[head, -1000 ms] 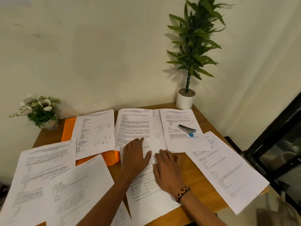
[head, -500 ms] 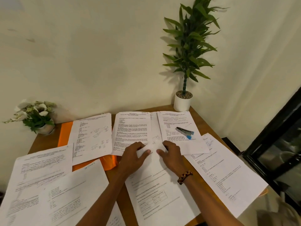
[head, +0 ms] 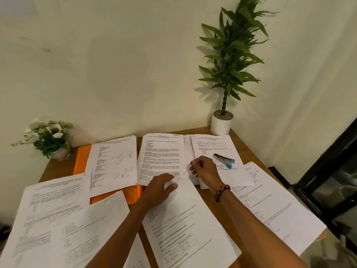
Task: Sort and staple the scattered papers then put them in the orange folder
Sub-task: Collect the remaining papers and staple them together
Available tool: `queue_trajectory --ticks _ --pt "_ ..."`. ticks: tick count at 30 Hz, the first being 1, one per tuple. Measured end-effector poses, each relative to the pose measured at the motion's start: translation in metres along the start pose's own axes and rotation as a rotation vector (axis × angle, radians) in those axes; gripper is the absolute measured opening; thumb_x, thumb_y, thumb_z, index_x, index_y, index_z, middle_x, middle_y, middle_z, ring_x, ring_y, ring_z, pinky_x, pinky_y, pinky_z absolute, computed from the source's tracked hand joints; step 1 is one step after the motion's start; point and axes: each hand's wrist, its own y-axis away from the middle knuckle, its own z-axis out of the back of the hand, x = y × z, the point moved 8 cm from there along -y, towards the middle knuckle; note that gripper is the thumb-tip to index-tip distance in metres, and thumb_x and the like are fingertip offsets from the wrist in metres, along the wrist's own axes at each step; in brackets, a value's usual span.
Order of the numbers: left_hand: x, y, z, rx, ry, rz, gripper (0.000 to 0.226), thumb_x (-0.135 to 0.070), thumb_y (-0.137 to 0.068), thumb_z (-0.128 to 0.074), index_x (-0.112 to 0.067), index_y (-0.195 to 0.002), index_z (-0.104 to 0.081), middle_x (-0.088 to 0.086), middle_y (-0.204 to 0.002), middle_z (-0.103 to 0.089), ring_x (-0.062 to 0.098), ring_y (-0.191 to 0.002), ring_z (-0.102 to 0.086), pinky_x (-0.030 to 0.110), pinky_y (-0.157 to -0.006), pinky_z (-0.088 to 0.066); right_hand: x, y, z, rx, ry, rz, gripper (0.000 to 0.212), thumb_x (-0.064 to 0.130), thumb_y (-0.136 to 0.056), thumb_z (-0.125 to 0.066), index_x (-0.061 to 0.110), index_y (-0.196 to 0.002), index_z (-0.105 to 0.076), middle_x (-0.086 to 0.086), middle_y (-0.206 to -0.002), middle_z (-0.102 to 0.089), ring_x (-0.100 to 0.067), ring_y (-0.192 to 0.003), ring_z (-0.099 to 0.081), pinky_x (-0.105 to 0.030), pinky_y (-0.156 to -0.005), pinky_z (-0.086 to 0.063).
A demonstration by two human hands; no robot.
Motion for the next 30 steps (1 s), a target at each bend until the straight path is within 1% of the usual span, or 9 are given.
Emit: queue_trajectory --ticks 3,6,8,11,13,18,24,28,30 --pt "0.005 0.002 0.002 -0.066 0.041 0.02 0.056 -0.047 -0.098 -0.057 -0.018 -0.146 -0.051 0.0 -0.152 -0.05 0.02 -0.142 -0.044 0.033 -0.12 -0.028 -0.009 -0.018 -0.018 0.057 0.132 -0.096 0.023 0.022 -0.097 -0.063 0.011 -0.117 -0.06 -0.002 -0.113 -0.064 -0.021 -0.106 -0.063 -0.035 -0.093 -0.055" --pt "0.006 0.001 0.001 -0.065 0.052 -0.001 0.073 -0.072 -0.09 -0.045 -0.026 -0.146 -0.052 -0.006 -0.151 -0.052 0.018 -0.139 -0.047 0.048 -0.116 -0.04 -0.002 -0.025 -0.034 0.067 0.237 -0.053 0.044 0.025 -0.093 -0.068 0.004 -0.127 -0.051 -0.011 -0.122 -0.057 -0.029 -0.115 -0.057 -0.034 -0.092 -0.047" --pt "0.0 0.002 -0.002 -0.025 0.058 -0.013 0.072 -0.072 -0.09 -0.046 -0.027 -0.146 -0.05 -0.009 -0.151 -0.051 0.018 -0.138 -0.049 0.049 -0.114 -0.041 -0.002 -0.031 -0.04 0.073 0.25 -0.082 0.056 0.027 -0.089 -0.073 0.0 -0.131 -0.047 -0.015 -0.128 -0.053 -0.03 -0.121 -0.052 -0.032 -0.092 -0.045" --pt "-0.013 0.003 -0.002 0.04 0.067 -0.045 0.054 -0.045 -0.099 -0.056 -0.027 -0.149 -0.045 -0.016 -0.151 -0.043 0.018 -0.141 -0.046 0.045 -0.117 -0.039 -0.013 -0.039 -0.041 0.08 0.146 -0.25 0.046 0.022 -0.081 -0.08 0.001 -0.112 -0.052 -0.01 -0.102 -0.058 -0.022 -0.093 -0.059 -0.022 -0.064 -0.047" --pt "-0.016 0.002 -0.001 0.072 0.059 -0.047 0.054 -0.045 -0.099 -0.054 -0.027 -0.149 -0.044 -0.014 -0.153 -0.043 0.018 -0.141 -0.046 0.044 -0.116 -0.04 -0.019 -0.041 -0.041 0.078 0.16 -0.313 0.04 0.02 -0.078 -0.083 0.003 -0.1 -0.054 -0.004 -0.08 -0.055 -0.014 -0.07 -0.056 -0.021 -0.052 -0.041" --pt "-0.018 -0.003 -0.003 0.136 0.001 -0.013 0.049 -0.039 -0.101 -0.055 -0.023 -0.147 -0.05 -0.005 -0.152 -0.049 0.02 -0.134 -0.052 0.037 -0.11 -0.044 -0.01 -0.04 -0.038 0.069 0.373 -0.237 0.067 0.02 -0.081 -0.079 -0.001 -0.132 -0.041 -0.015 -0.121 -0.061 -0.032 -0.111 -0.062 -0.035 -0.081 -0.05" --pt "-0.013 -0.006 -0.005 0.224 0.004 0.008 0.05 -0.044 -0.1 -0.055 -0.02 -0.144 -0.052 -0.008 -0.146 -0.053 0.015 -0.131 -0.052 0.03 -0.106 -0.043 -0.004 -0.035 -0.042 0.194 0.72 -0.029 0.049 0.031 -0.09 -0.067 0.018 -0.134 -0.053 -0.014 -0.133 -0.058 -0.037 -0.121 -0.057 -0.043 -0.097 -0.051" --pt "-0.011 -0.016 0.011 0.174 -0.021 0.021 0.045 -0.043 -0.101 -0.055 -0.017 -0.138 -0.056 -0.008 -0.137 -0.055 0.011 -0.12 -0.052 0.034 -0.107 -0.042 -0.001 -0.033 -0.045 0.314 0.821 0.053 0.047 0.026 -0.098 -0.055 0.026 -0.145 -0.049 -0.016 -0.139 -0.055 -0.038 -0.124 -0.057 -0.044 -0.101 -0.05" --pt "-0.006 -0.02 0.021 0.15 -0.048 0.049 0.049 -0.041 -0.101 -0.056 -0.016 -0.143 -0.051 -0.003 -0.145 -0.052 0.017 -0.126 -0.052 0.032 -0.107 -0.04 -0.006 -0.029 -0.046 0.365 0.799 0.046 0.044 0.032 -0.101 -0.05 0.03 -0.145 -0.048 -0.015 -0.142 -0.055 -0.037 -0.125 -0.056 -0.046 -0.103 -0.049"
